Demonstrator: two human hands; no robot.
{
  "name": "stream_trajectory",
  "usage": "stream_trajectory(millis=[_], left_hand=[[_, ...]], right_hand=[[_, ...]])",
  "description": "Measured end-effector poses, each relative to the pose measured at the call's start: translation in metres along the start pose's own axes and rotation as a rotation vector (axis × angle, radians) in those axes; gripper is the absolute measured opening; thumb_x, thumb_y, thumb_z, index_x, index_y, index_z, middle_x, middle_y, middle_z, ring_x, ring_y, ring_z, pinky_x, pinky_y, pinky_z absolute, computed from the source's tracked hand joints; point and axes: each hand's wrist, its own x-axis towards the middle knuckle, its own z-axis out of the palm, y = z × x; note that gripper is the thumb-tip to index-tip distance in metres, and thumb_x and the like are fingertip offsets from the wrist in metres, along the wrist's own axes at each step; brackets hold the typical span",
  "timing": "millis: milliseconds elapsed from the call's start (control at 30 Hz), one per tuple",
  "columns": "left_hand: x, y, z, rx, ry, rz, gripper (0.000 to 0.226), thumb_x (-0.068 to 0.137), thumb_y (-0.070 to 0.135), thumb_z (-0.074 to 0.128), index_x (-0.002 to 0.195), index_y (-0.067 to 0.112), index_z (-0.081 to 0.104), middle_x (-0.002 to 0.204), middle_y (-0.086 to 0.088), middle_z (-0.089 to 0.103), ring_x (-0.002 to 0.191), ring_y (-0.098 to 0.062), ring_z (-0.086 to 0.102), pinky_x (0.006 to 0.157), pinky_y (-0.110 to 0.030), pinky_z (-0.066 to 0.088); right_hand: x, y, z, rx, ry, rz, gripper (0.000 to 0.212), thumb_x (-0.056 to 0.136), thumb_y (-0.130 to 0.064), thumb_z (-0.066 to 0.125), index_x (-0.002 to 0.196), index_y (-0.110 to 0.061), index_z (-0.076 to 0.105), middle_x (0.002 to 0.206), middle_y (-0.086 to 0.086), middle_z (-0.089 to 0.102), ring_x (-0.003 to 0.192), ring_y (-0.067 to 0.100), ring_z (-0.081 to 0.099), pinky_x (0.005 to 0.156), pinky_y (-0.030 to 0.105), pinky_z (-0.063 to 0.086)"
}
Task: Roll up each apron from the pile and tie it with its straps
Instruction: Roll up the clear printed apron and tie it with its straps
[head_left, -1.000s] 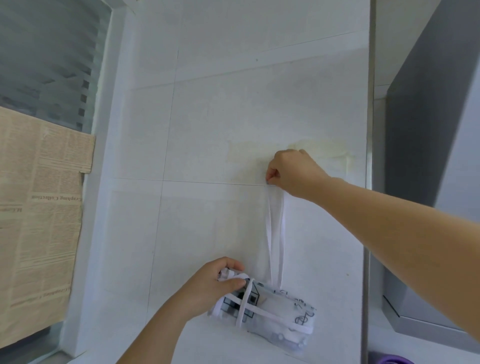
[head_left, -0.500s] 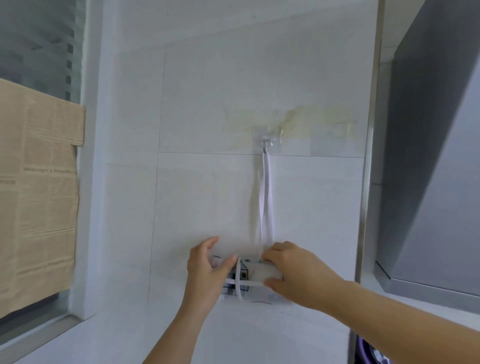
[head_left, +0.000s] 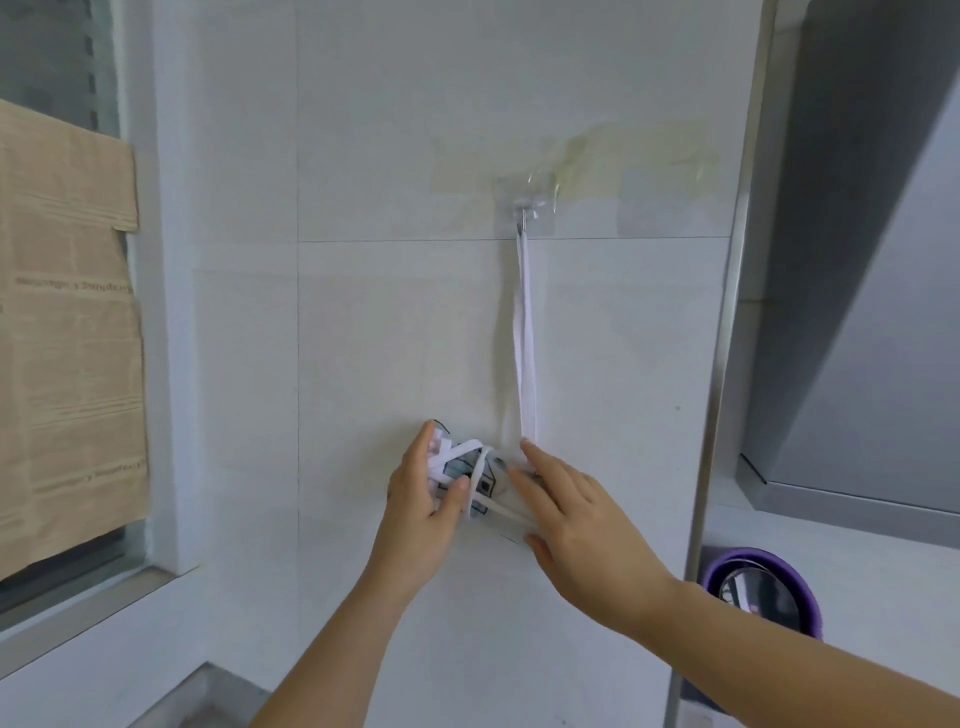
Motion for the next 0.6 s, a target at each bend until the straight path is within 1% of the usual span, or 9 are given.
stream_trajectory(millis=[67,100,167,233,367,433,467,533,600], left_hand=[[0.001,0.006,-0.002,0.017,-0.03,-0.002,0.066,0.095,0.014,0.055,0.144,0.037,0.017,0.136,0.02,0.028,0.124,0.004,0.032,0.08,0.007,0.028],[0.001,0.008,-0.004,0.033,-0.037,-0.006,0.067,0.095,0.014,0.055,0.145,0.035,0.016,0.136,0.019,0.027,0.124,0.004,0.031,0.083,0.005,0.027],[0.0,0.013,-0.007,0.06,-0.041,-0.025,0.07,0.095,0.016,0.056,0.149,0.029,0.014,0.137,0.019,0.023,0.125,0.003,0.028,0.094,-0.006,0.028],[-0.004,0.018,-0.01,0.09,-0.038,-0.047,0.073,0.095,0.019,0.056,0.152,0.026,0.01,0.134,0.019,0.021,0.123,0.001,0.028,0.096,-0.017,0.029],[-0.016,0.03,-0.015,0.132,-0.047,-0.059,0.073,0.095,0.018,0.055,0.152,0.024,0.009,0.13,0.014,0.022,0.117,-0.002,0.03,0.094,-0.018,0.027],[-0.024,0.036,-0.018,0.153,-0.029,-0.048,0.07,0.096,0.017,0.054,0.151,0.022,0.011,0.141,0.008,0.024,0.124,-0.005,0.031,0.099,-0.019,0.024],[-0.028,0.039,-0.019,0.163,-0.009,-0.037,0.068,0.096,0.016,0.053,0.151,0.021,0.013,0.148,0.005,0.022,0.13,-0.008,0.031,0.101,-0.019,0.023],[-0.039,0.048,-0.019,0.164,0.034,-0.026,0.063,0.097,0.014,0.051,0.15,0.021,0.018,0.154,0.003,0.02,0.138,-0.01,0.026,0.102,-0.016,0.022],[-0.051,0.058,-0.016,0.16,0.067,-0.021,0.058,0.098,0.013,0.05,0.149,0.021,0.023,0.152,0.002,0.024,0.137,-0.01,0.028,0.1,-0.014,0.025]], right_hand=[[-0.001,-0.002,-0.002,-0.047,-0.02,-0.015,0.072,0.062,-0.023,0.084,0.126,-0.001,0.058,0.131,0.016,0.056,0.118,0.028,0.057,0.101,0.036,0.042],[0.001,-0.002,-0.005,-0.058,-0.033,-0.011,0.075,0.06,-0.024,0.084,0.126,-0.002,0.057,0.13,0.014,0.058,0.118,0.027,0.058,0.102,0.037,0.041],[0.004,0.001,-0.012,-0.057,-0.048,0.006,0.076,0.058,-0.026,0.085,0.126,-0.005,0.057,0.128,0.011,0.06,0.114,0.024,0.06,0.1,0.038,0.043],[0.006,0.004,-0.018,-0.045,-0.051,0.016,0.073,0.058,-0.026,0.085,0.124,-0.009,0.059,0.125,0.008,0.061,0.11,0.023,0.062,0.098,0.036,0.045],[0.001,0.003,-0.03,-0.024,-0.076,0.036,0.069,0.062,-0.024,0.084,0.125,-0.014,0.059,0.127,0.007,0.061,0.115,0.025,0.06,0.096,0.032,0.045],[-0.003,-0.001,-0.037,-0.008,-0.081,0.035,0.065,0.074,-0.022,0.076,0.134,-0.016,0.051,0.138,0.008,0.051,0.127,0.027,0.049,0.104,0.033,0.036],[-0.005,-0.003,-0.04,0.01,-0.068,0.034,0.063,0.082,-0.021,0.068,0.14,-0.017,0.044,0.146,0.008,0.043,0.135,0.026,0.039,0.109,0.031,0.026],[-0.008,-0.006,-0.048,0.053,-0.04,0.027,0.06,0.092,-0.022,0.057,0.146,-0.02,0.033,0.155,0.005,0.027,0.144,0.024,0.02,0.112,0.027,0.008],[-0.015,-0.009,-0.059,0.067,-0.031,0.027,0.059,0.094,-0.024,0.053,0.148,-0.022,0.029,0.157,0.003,0.02,0.146,0.021,0.012,0.113,0.027,0.005]])
